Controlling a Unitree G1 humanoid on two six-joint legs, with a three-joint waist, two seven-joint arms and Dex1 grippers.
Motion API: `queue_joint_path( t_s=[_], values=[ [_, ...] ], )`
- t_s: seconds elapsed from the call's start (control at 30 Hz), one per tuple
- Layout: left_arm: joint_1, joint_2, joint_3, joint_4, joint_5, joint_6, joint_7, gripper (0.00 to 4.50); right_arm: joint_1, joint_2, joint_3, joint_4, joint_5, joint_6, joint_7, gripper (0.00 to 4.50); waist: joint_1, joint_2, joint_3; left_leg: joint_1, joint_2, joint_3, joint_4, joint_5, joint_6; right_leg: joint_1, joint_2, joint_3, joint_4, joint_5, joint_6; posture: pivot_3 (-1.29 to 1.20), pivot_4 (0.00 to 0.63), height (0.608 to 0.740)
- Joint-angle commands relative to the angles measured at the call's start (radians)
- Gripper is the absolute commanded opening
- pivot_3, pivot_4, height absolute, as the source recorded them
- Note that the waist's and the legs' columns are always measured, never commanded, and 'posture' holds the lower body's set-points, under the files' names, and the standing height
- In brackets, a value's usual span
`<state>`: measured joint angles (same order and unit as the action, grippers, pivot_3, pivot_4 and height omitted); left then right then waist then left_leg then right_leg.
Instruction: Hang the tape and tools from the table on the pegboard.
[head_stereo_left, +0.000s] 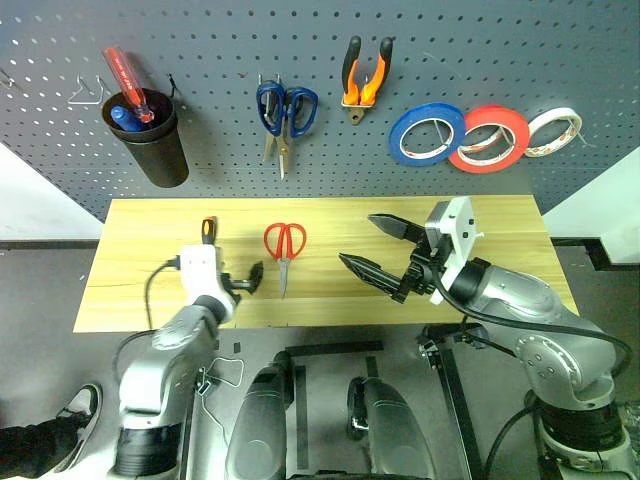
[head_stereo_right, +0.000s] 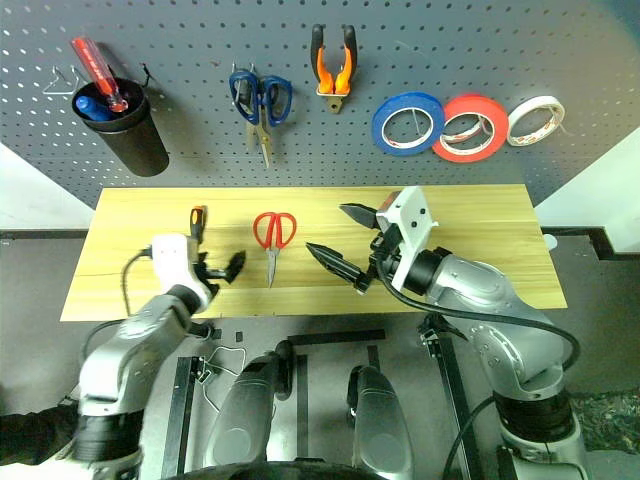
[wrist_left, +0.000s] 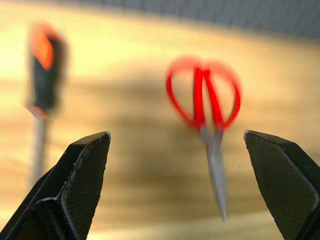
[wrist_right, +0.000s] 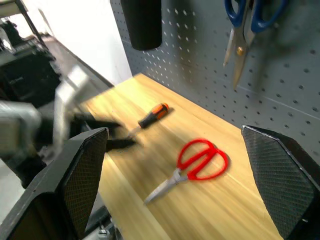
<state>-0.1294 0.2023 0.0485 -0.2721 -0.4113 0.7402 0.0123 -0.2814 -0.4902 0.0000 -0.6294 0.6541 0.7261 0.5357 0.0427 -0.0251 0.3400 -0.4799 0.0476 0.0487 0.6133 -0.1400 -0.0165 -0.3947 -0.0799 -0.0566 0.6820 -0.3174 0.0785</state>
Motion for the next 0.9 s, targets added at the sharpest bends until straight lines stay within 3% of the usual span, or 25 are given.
queue_joint_path(
  t_s=[0.03, 0.13, 0.4, 0.9],
  values=[
    [-0.053, -0.034, -0.056, 0.077, 0.064, 0.011, 0.013, 4.5, 0.006, 0.007, 0.002, -0.066, 0.026, 0.011, -0.025, 4.47, 0.0, 0.0, 0.0, 0.0, 0.0, 0.001, 0.0, 0.0, 0.001, 0.0, 0.0, 0.0, 0.0, 0.0, 0.001, 0.05, 0.294, 0.714],
    [-0.106, -0.063, -0.104, 0.122, 0.084, 0.037, -0.007, 4.5, 0.019, 0.007, 0.008, -0.081, 0.025, 0.018, -0.04, 4.47, -0.001, 0.0, 0.0, -0.001, 0.0, 0.001, -0.002, -0.001, 0.002, -0.001, 0.0, 0.0, 0.0, 0.0, 0.001, 0.04, 0.298, 0.714],
    [-0.255, -0.127, -0.096, 0.271, 0.148, 0.127, 0.036, 4.5, 0.033, 0.012, 0.025, -0.098, 0.018, 0.019, -0.07, 4.47, -0.002, 0.0, 0.0, 0.0, 0.0, 0.001, -0.001, 0.0, 0.001, -0.001, 0.0, -0.001, 0.001, 0.0, 0.002, 0.05, 0.295, 0.714],
    [-0.323, -0.145, -0.064, 0.43, 0.222, 0.092, 0.021, 4.5, 0.052, 0.012, 0.021, -0.124, 0.008, 0.017, -0.108, 4.47, -0.002, 0.0, 0.0, 0.0, 0.0, 0.001, -0.001, 0.0, 0.001, -0.001, -0.001, 0.0, 0.001, 0.0, 0.002, 0.03, 0.304, 0.714]
  ],
)
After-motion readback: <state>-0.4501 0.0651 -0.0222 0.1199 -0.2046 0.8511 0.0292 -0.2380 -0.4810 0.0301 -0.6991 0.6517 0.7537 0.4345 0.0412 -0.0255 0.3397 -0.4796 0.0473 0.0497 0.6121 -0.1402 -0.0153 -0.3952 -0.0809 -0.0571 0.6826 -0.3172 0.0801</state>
